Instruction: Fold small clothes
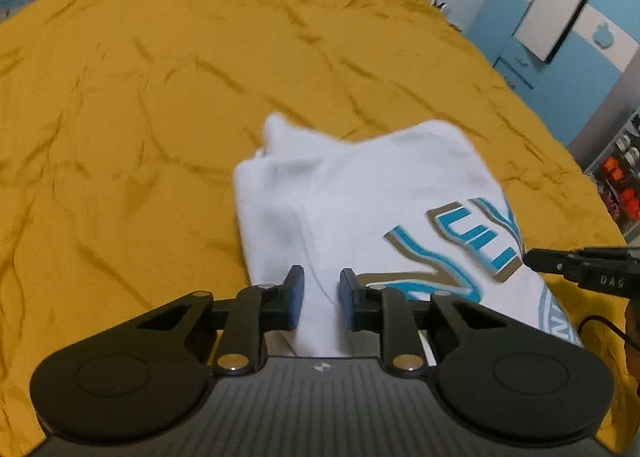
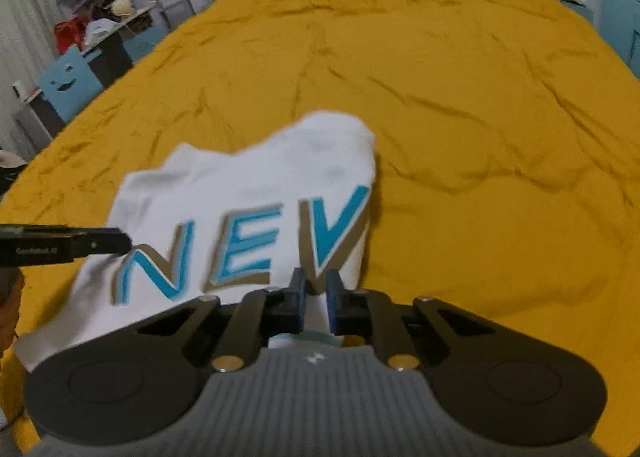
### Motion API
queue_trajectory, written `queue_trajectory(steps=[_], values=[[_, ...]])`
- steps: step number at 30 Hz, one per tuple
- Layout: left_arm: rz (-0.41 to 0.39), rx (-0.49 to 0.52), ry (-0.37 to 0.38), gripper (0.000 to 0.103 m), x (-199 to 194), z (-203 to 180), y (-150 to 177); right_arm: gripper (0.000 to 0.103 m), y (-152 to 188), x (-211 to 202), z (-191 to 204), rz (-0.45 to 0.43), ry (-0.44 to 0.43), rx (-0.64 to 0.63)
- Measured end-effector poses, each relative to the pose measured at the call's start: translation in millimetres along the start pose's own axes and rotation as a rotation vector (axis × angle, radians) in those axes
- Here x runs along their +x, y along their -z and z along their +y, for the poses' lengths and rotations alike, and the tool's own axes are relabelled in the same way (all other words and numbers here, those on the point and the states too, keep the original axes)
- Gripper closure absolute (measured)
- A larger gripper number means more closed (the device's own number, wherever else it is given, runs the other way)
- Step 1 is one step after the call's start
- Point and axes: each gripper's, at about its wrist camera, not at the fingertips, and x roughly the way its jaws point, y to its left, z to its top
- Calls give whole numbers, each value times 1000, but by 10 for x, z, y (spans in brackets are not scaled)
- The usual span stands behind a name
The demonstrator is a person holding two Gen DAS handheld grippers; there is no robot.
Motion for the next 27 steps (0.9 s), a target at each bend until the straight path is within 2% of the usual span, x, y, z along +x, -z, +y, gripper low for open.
queue_trajectory(steps=[4,9,11,18,22,25,27], values=[[8,-19,-14,81,-14,11,-27,103,84,28,-29,22,24,4],[-30,21,-7,81,-325,-150,21,102,56,-375,73,-10,26,-12],[-37,57,-12,81,-514,-243,71,99,97,-611,160,-16,21,-44],[-38,157,36,81,-1032,-568,474,96,587,-1220,481,-22,-12,-127],[-61,181,0,83,-1042,-649,714,96,880,-1223,591,-71,-19,-138],[-49,165,-30,87,-937,-614,866,95,1033,-1046,614,-82,42,-133],[-35,142,-61,88,-851,-565,962,95,1127,-935,589,-78,46,-120]])
